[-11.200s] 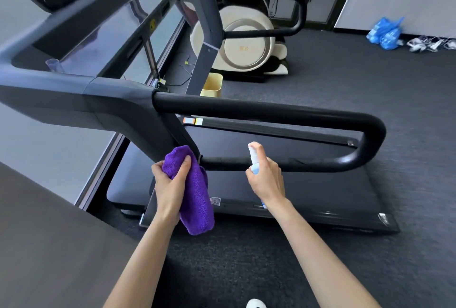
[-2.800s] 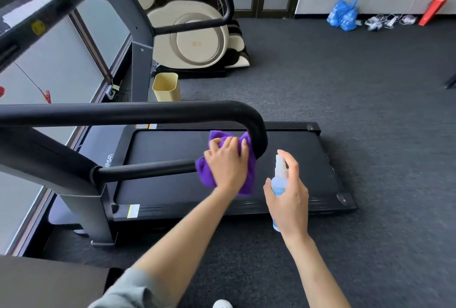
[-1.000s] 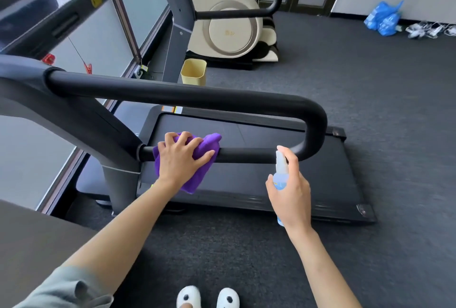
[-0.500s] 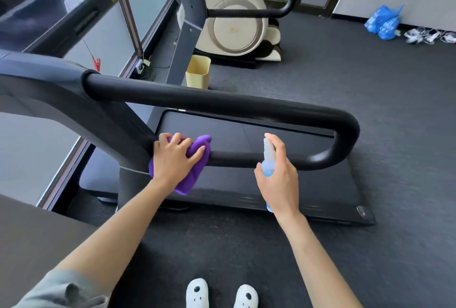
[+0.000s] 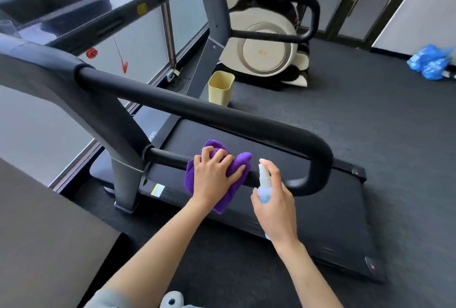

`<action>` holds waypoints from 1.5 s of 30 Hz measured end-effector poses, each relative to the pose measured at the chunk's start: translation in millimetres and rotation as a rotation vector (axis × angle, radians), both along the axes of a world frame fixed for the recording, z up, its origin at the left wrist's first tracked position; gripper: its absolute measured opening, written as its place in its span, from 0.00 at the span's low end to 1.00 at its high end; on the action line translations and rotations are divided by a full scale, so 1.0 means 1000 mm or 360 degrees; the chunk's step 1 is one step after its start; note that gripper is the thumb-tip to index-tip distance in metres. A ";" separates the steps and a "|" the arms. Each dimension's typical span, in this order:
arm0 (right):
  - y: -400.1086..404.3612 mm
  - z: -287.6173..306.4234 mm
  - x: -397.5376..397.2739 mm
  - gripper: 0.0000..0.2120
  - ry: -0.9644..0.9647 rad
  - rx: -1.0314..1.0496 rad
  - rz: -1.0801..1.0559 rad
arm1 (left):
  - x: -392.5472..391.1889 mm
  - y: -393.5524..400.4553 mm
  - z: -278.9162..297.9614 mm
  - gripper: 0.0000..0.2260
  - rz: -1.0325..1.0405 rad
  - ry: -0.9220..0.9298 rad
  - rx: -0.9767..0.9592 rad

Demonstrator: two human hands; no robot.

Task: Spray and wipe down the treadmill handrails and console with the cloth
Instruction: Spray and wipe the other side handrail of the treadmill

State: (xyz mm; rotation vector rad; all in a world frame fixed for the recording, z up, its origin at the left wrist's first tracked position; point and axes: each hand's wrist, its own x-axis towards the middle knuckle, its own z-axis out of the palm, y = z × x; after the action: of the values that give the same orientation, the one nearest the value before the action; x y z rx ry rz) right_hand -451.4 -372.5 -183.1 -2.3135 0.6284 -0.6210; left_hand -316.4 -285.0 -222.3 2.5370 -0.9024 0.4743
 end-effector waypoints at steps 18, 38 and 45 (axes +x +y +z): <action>0.017 0.006 0.043 0.33 0.0006 0.0060 0.0598 | 0.050 0.051 -0.011 0.26 0.1563 0.1392 -0.2371; 0.007 -0.005 0.062 0.32 0.0044 0.0100 0.0542 | 0.042 0.018 -0.041 0.32 0.1296 0.1784 -0.2534; -0.008 -0.003 0.044 0.33 0.0025 0.0064 0.0504 | 0.065 0.040 -0.049 0.32 0.1292 0.1674 -0.2676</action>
State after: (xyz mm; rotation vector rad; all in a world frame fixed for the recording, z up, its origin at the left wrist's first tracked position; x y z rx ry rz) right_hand -407.4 -380.6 -185.8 -2.3154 0.2683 -0.4372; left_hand -251.4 -245.0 -271.4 1.0201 0.7527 -0.0432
